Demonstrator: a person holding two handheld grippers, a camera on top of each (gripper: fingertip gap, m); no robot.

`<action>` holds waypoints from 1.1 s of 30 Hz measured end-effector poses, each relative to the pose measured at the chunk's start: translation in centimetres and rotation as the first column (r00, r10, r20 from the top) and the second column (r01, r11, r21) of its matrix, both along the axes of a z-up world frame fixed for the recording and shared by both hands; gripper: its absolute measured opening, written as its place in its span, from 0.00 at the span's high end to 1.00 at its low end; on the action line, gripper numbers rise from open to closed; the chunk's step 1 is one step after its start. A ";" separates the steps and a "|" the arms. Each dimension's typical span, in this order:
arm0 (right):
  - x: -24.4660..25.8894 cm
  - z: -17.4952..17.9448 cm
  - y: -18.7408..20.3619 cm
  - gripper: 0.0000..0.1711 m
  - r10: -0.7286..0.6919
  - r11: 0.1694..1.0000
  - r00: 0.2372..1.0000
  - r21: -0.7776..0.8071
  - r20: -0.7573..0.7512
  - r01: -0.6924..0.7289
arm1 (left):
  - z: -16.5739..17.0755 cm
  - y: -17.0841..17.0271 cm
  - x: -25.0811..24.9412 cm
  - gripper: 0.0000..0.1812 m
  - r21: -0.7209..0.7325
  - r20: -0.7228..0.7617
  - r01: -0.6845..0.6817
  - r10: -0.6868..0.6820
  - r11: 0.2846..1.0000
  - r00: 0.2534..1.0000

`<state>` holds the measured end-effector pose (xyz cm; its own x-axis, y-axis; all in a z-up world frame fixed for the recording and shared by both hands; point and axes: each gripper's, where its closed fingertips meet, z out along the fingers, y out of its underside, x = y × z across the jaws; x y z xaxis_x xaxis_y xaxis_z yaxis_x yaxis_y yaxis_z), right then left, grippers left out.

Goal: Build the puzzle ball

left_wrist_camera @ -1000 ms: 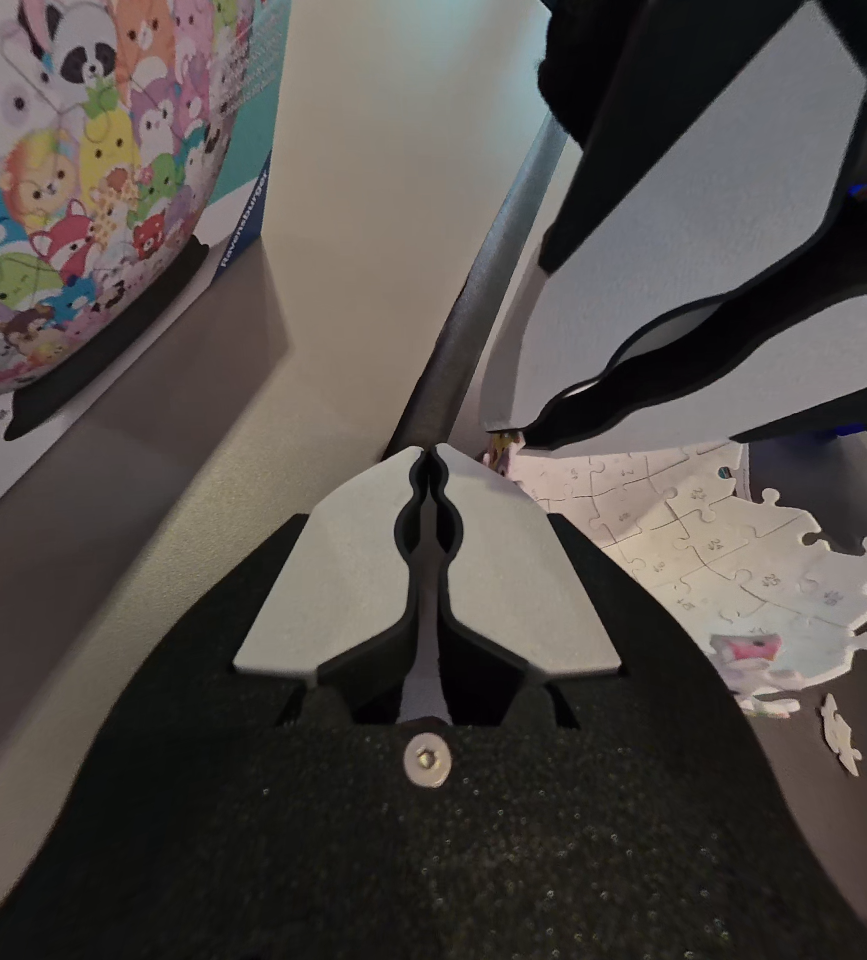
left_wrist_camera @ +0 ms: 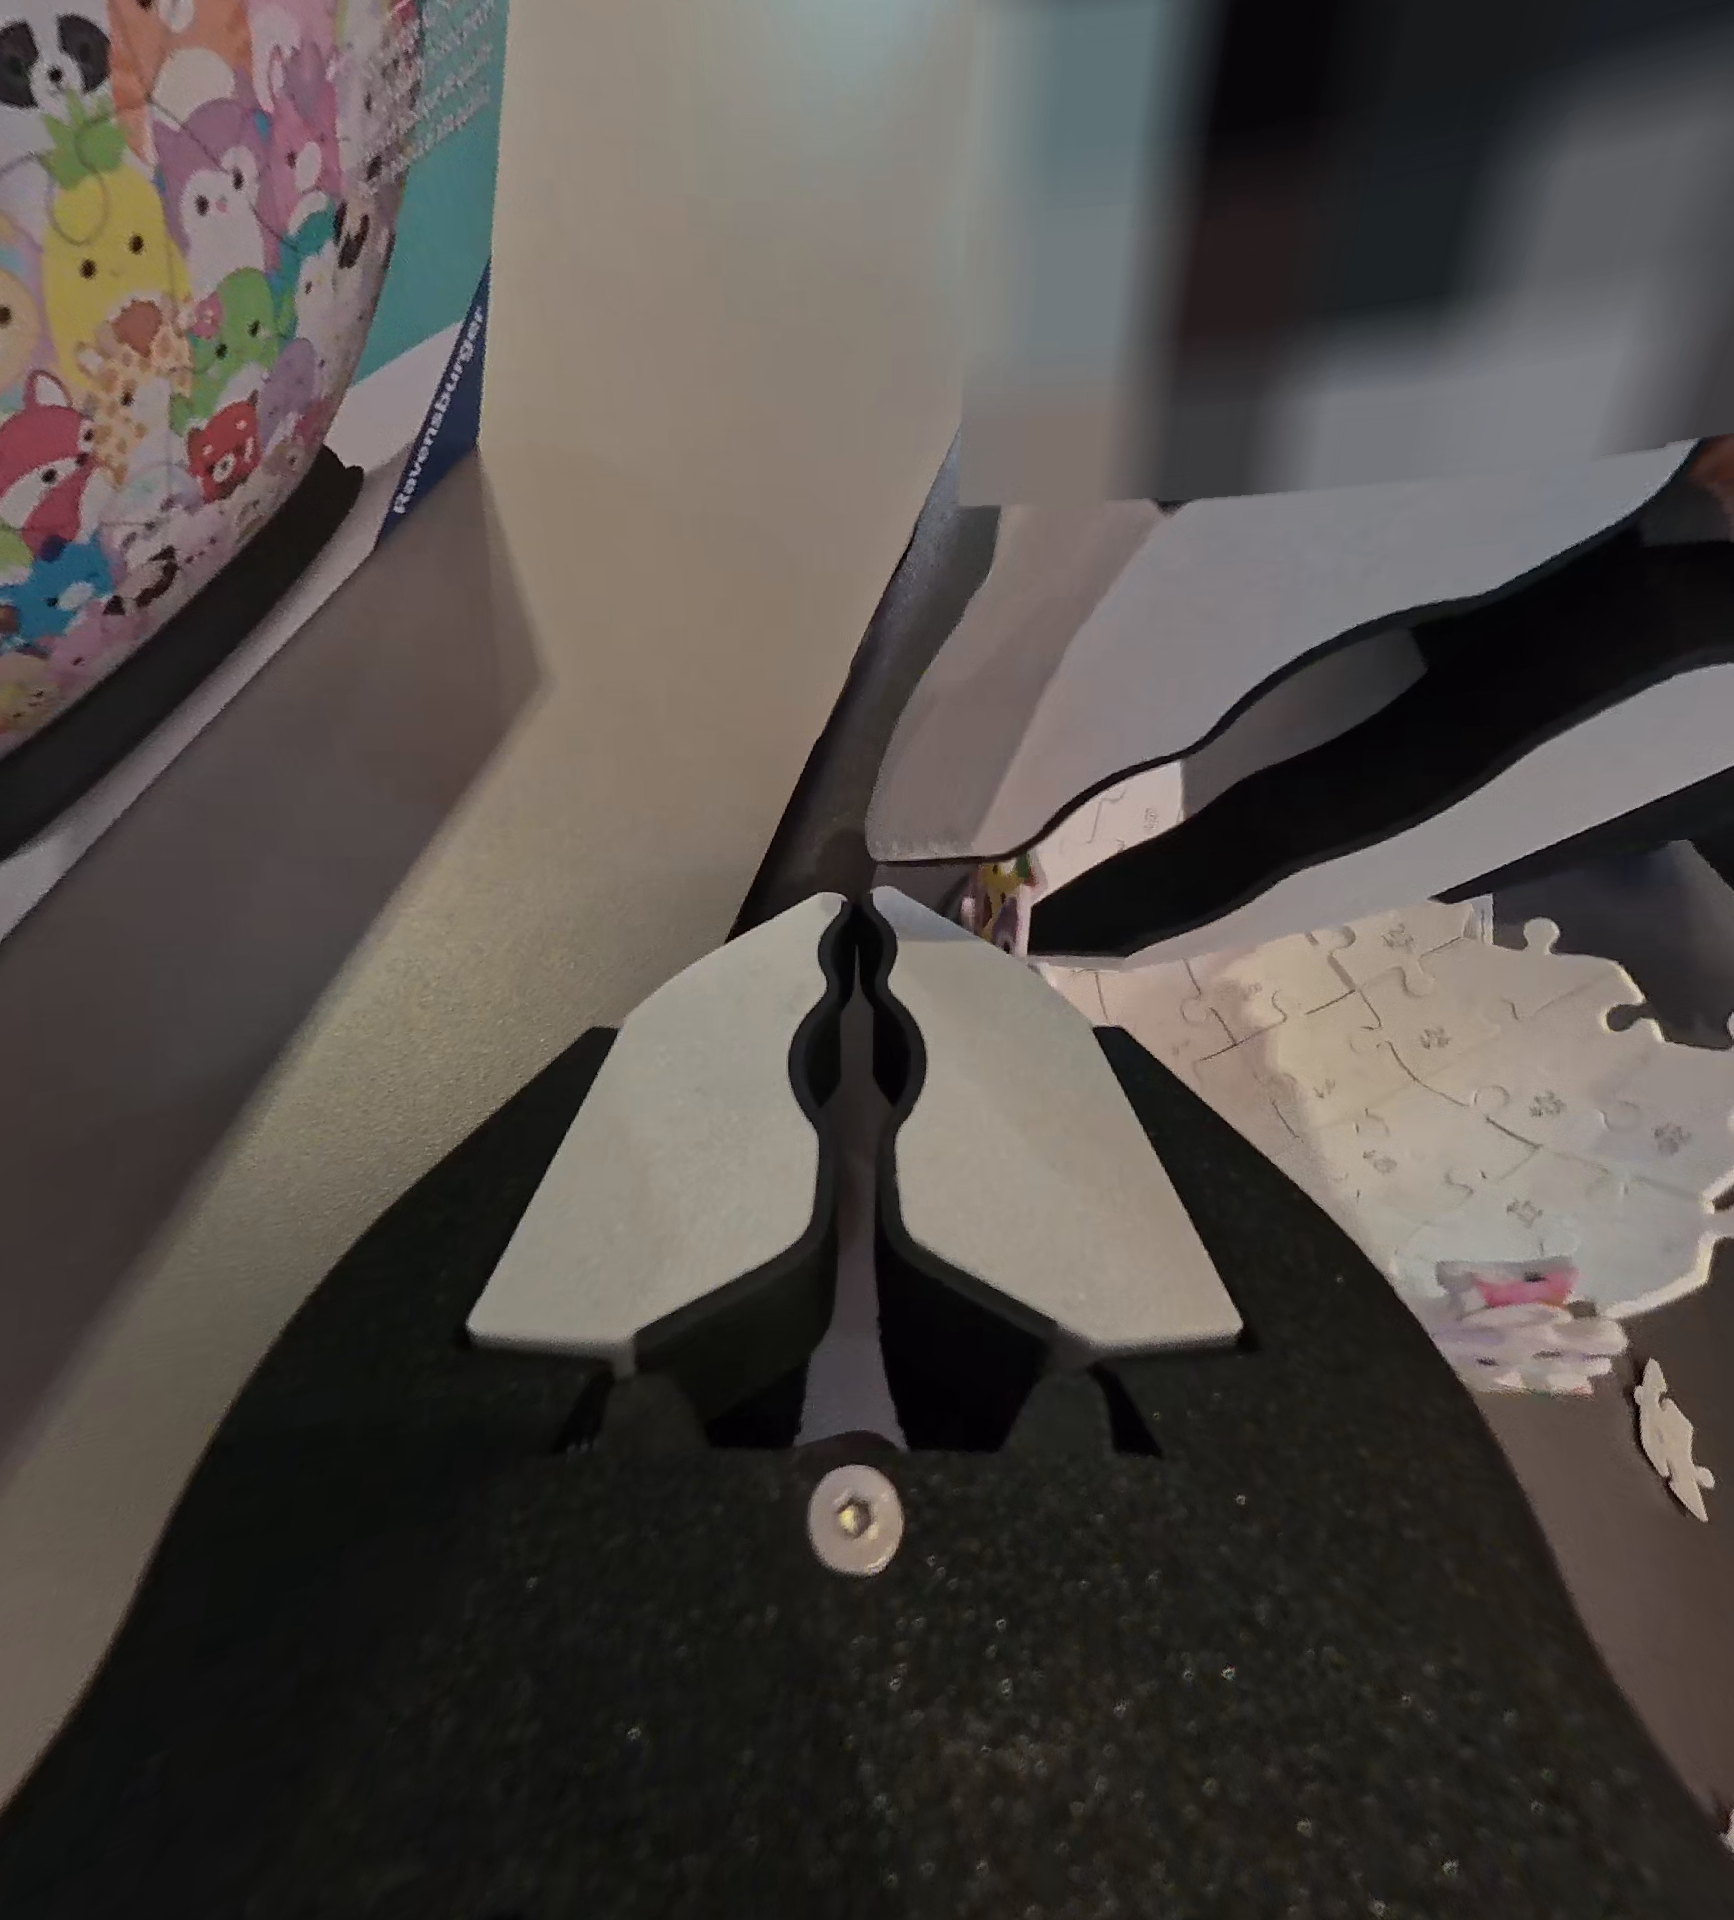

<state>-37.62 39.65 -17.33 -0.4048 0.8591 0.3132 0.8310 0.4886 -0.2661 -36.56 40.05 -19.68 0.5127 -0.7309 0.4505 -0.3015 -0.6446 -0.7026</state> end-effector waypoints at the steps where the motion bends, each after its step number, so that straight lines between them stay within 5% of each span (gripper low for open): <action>1: 0.0 0.0 0.0 0.85 0.008 1.000 1.000 0.016 -0.006 -0.008 | 0.0 0.0 0.0 1.00 0.000 -0.001 0.001 -0.001 1.000 1.000; 15: 0.0 0.2 -0.2 0.88 0.066 0.991 0.995 0.124 -0.073 -0.057 | -0.9 0.2 0.5 1.00 -0.047 -0.037 0.018 -0.019 0.999 0.999; 33: 0.4 -0.3 0.1 0.79 0.053 0.991 0.993 0.127 -0.103 -0.040 | -0.8 -0.1 1.1 1.00 -0.070 -0.014 0.063 -0.064 0.996 0.998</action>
